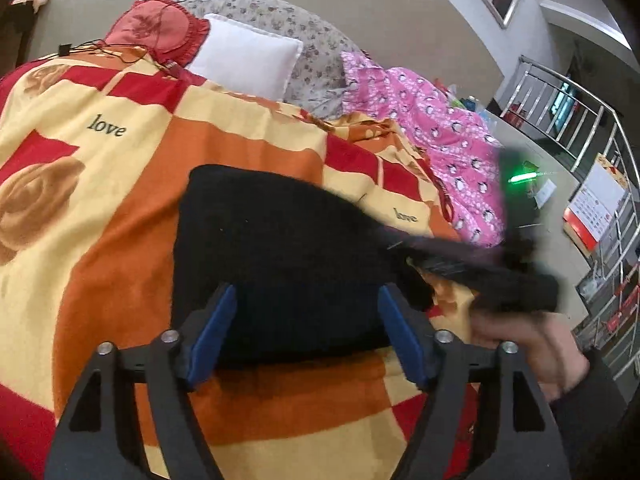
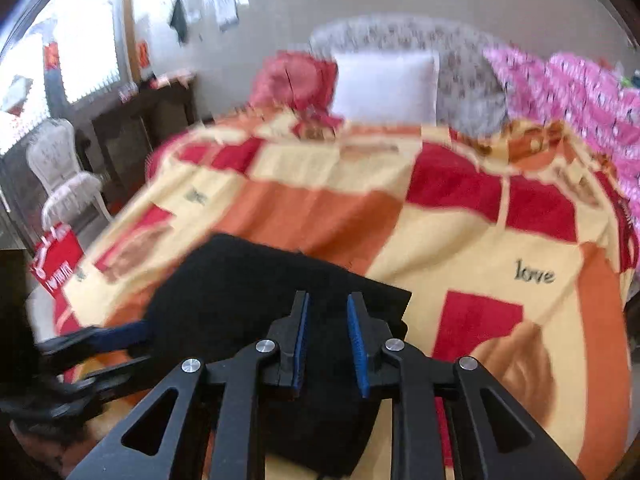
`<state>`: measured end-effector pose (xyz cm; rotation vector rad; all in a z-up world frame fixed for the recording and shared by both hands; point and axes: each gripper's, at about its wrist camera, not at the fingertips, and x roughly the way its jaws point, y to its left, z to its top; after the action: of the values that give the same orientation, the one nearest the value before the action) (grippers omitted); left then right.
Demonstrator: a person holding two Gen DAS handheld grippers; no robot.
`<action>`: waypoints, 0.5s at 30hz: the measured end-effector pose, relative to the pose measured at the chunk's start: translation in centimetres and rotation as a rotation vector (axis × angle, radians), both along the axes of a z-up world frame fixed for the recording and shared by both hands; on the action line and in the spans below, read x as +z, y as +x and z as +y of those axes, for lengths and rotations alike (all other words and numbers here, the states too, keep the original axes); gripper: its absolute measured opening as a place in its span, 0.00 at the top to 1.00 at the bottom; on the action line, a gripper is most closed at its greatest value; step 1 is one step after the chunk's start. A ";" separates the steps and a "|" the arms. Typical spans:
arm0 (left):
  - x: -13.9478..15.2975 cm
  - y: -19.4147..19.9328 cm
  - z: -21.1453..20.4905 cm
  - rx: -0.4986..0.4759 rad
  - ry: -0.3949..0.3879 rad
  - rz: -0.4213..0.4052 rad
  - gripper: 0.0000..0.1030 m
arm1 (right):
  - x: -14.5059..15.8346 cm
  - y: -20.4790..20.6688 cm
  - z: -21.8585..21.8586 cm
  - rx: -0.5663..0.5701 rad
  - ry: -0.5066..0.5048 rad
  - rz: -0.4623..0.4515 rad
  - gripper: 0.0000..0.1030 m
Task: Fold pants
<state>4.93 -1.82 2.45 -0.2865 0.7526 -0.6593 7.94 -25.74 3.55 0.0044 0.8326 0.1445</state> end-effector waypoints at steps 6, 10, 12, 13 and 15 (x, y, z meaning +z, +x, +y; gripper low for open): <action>-0.2 0.1 0.3 -0.016 -0.053 0.012 0.17 | -0.4 -1.1 -0.9 -0.029 0.053 -0.013 0.79; -0.4 0.3 0.7 -0.018 -0.110 0.023 0.12 | 1.5 -5.3 0.1 -0.009 0.078 -0.067 0.76; -0.5 0.3 0.6 -0.033 -0.128 0.023 0.04 | 1.5 -7.3 1.1 0.014 0.069 -0.063 0.74; -0.5 0.4 0.5 -0.045 -0.134 0.025 0.01 | 0.7 -7.8 1.6 0.028 0.058 -0.033 0.72; -0.4 0.3 0.0 -0.056 -0.109 0.023 0.00 | -1.1 -8.7 2.2 0.031 0.021 -0.035 0.68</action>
<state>5.21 -1.87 2.02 -0.3743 0.7497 -0.7529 -0.72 -23.51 2.43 0.0086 0.7967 0.1818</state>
